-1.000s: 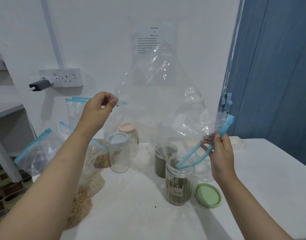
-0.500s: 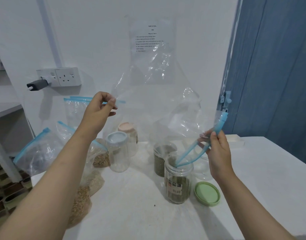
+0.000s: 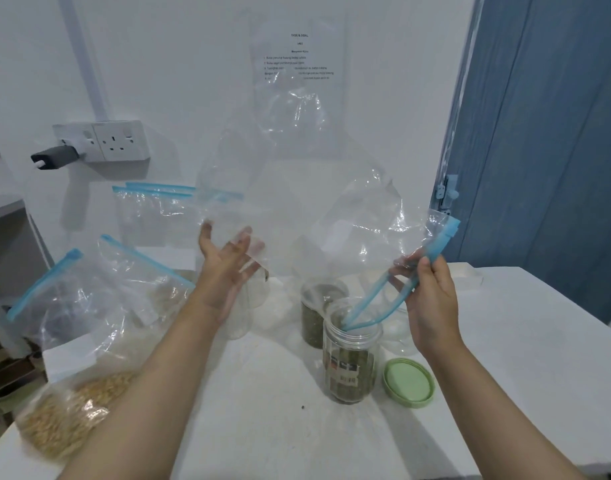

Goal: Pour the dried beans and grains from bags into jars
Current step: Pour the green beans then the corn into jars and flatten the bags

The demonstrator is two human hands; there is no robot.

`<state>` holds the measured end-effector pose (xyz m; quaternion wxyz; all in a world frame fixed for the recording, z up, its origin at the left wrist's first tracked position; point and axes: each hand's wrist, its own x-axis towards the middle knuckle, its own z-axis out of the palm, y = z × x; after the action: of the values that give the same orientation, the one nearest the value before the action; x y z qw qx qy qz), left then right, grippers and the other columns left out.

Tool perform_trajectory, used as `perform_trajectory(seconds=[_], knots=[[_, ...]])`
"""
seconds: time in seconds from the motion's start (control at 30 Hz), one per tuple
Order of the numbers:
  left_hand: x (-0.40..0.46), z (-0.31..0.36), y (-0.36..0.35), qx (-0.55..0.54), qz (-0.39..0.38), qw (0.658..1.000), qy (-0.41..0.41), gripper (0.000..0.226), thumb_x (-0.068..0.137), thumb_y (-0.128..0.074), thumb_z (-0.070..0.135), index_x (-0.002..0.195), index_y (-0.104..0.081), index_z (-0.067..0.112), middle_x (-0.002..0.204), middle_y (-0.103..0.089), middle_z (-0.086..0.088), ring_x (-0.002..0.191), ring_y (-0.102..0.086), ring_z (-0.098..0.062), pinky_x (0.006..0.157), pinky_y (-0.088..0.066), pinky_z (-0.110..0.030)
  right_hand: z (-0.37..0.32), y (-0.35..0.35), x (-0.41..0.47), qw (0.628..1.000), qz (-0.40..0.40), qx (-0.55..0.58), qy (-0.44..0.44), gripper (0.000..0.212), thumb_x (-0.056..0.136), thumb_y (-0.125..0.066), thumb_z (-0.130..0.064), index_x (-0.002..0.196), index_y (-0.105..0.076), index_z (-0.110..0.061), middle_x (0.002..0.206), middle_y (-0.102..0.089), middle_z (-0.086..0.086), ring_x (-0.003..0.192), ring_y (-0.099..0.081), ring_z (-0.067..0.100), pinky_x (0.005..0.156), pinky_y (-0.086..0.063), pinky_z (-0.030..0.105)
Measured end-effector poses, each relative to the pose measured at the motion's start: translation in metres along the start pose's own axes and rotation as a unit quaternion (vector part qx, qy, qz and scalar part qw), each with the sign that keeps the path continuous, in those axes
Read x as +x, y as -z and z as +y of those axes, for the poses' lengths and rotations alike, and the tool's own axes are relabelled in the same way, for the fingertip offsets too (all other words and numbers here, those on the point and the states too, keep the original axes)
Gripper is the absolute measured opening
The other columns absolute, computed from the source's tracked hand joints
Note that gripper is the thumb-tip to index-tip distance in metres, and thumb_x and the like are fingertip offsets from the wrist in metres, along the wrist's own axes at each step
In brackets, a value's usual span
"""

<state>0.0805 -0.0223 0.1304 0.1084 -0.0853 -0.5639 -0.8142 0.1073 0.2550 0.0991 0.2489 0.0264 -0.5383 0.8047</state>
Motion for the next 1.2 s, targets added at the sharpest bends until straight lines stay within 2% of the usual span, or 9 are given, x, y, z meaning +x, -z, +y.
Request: perform_trajectory(seconds=[0.07,0.17,0.37,0.47,0.6,0.7,0.9,1.07,1.2], knots=[[-0.005,-0.02,-0.007,0.002,-0.035,0.999,0.034,0.127,0.041,-0.092,0.061,0.143,-0.02,0.042,0.135,-0.06,-0.003,0.119,-0.062,-0.026,0.099,-0.049,-0.043,0.0,0.0,0.0,1.0,0.0,-0.002,0.001,0.027,0.109,-0.033,-0.016,0.097,-0.058,-0.015,0.091,-0.066,0.003,0.089,-0.065,0.015,0.092,-0.054,0.039],[-0.014,-0.048,-0.02,0.012,-0.084,0.994,0.068,0.116,0.043,-0.089,0.065,0.14,-0.028,0.043,0.125,-0.067,0.005,0.12,-0.062,-0.022,0.099,-0.048,-0.042,0.001,0.003,-0.001,1.0,0.009,0.005,-0.004,0.027,0.108,-0.033,-0.015,0.097,-0.058,-0.015,0.092,-0.065,0.004,0.086,-0.064,0.016,0.094,-0.054,0.042],[-0.023,-0.068,-0.047,0.008,-0.091,0.995,0.051,0.056,0.087,-0.062,0.038,0.13,-0.031,0.057,0.115,-0.071,0.009,0.127,-0.057,-0.027,0.107,-0.042,-0.051,0.005,0.019,-0.007,0.999,0.013,0.029,-0.024,0.024,0.108,-0.034,-0.015,0.101,-0.058,-0.014,0.091,-0.066,0.001,0.09,-0.063,0.017,0.094,-0.053,0.04],[-0.018,-0.064,-0.061,0.024,-0.078,0.997,0.012,0.056,0.092,-0.056,0.026,0.136,-0.03,0.049,0.106,-0.067,0.011,0.116,-0.064,-0.027,0.093,-0.049,-0.044,0.007,0.03,-0.008,1.0,-0.007,0.0,-0.027,0.024,0.107,-0.039,-0.017,0.097,-0.06,-0.017,0.094,-0.069,-0.002,0.097,-0.06,0.015,0.086,-0.051,0.032],[-0.011,-0.062,-0.071,0.058,-0.066,0.996,-0.031,0.048,0.102,-0.047,0.012,0.129,-0.037,0.05,0.098,-0.059,0.007,0.104,-0.066,-0.028,0.093,-0.054,-0.049,0.003,0.055,0.0,0.997,-0.038,-0.02,-0.059,0.014,0.098,-0.054,-0.018,0.103,-0.066,-0.015,0.099,-0.068,-0.005,0.1,-0.06,0.014,0.085,-0.051,0.03],[-0.009,-0.066,-0.075,0.097,-0.074,0.991,-0.048,0.048,0.103,-0.043,0.011,0.128,-0.039,0.052,0.095,-0.057,0.011,0.096,-0.063,-0.023,0.097,-0.048,-0.064,-0.001,0.07,0.006,0.994,-0.039,0.015,-0.105,0.042,0.081,-0.067,-0.033,0.12,-0.062,-0.02,0.109,-0.069,-0.005,0.103,-0.062,0.016,0.093,-0.051,0.037],[-0.011,-0.066,-0.079,0.14,-0.106,0.983,-0.055,0.049,0.104,-0.042,0.01,0.127,-0.044,0.054,0.09,-0.057,0.015,0.091,-0.06,-0.018,0.096,-0.045,-0.068,-0.022,0.084,0.027,0.972,0.004,0.162,-0.171,0.048,0.083,-0.066,-0.05,0.121,-0.063,-0.02,0.119,-0.068,0.007,0.1,-0.067,0.027,0.088,-0.053,0.044],[-0.01,-0.061,-0.079,0.146,-0.114,0.981,-0.051,0.052,0.103,-0.043,0.01,0.124,-0.049,0.057,0.089,-0.057,0.013,0.092,-0.058,-0.019,0.093,-0.047,-0.068,-0.041,0.093,0.042,0.987,-0.051,-0.109,-0.102,0.024,0.101,-0.054,-0.03,0.118,-0.069,-0.021,0.11,-0.074,-0.001,0.1,-0.07,0.024,0.09,-0.052,0.038],[-0.009,-0.055,-0.081,0.156,-0.121,0.979,-0.042,0.051,0.102,-0.045,0.011,0.123,-0.05,0.057,0.09,-0.058,0.011,0.092,-0.059,-0.018,0.095,-0.045,-0.069,-0.052,0.093,0.049,0.945,-0.08,-0.317,-0.026,0.023,0.098,-0.06,-0.023,0.12,-0.066,-0.026,0.098,-0.073,-0.011,0.084,-0.07,0.009,0.074,-0.048,0.016]])
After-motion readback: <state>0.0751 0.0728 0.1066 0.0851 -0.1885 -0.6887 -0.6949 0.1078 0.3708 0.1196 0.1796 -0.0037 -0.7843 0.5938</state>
